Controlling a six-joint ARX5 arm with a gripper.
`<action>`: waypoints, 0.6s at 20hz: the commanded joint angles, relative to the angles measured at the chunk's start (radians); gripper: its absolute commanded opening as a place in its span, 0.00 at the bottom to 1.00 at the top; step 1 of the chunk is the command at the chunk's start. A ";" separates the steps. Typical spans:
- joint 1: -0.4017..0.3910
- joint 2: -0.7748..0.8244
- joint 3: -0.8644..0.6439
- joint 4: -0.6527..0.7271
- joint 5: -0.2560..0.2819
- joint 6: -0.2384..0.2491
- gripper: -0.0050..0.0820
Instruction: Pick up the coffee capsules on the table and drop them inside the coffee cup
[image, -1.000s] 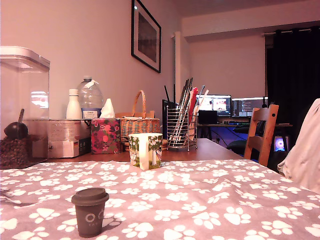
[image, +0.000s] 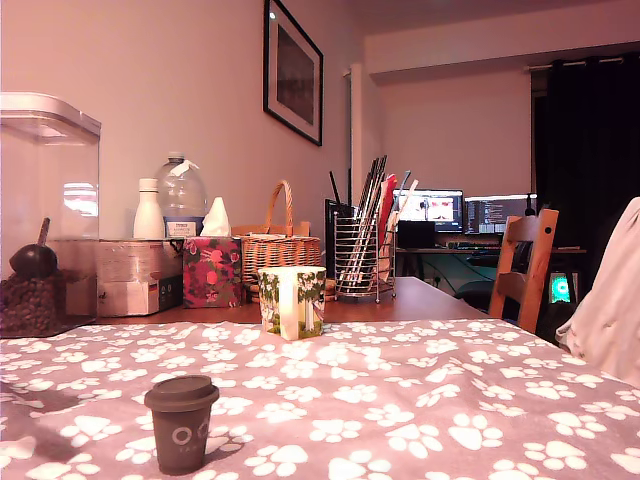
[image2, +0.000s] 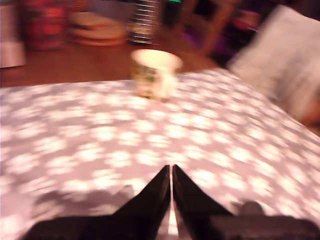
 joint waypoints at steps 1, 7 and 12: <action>-0.039 0.003 -0.018 0.013 0.000 0.011 0.04; -0.196 0.003 -0.053 -0.016 -0.023 0.040 0.04; -0.321 0.003 -0.098 -0.024 -0.051 0.047 0.04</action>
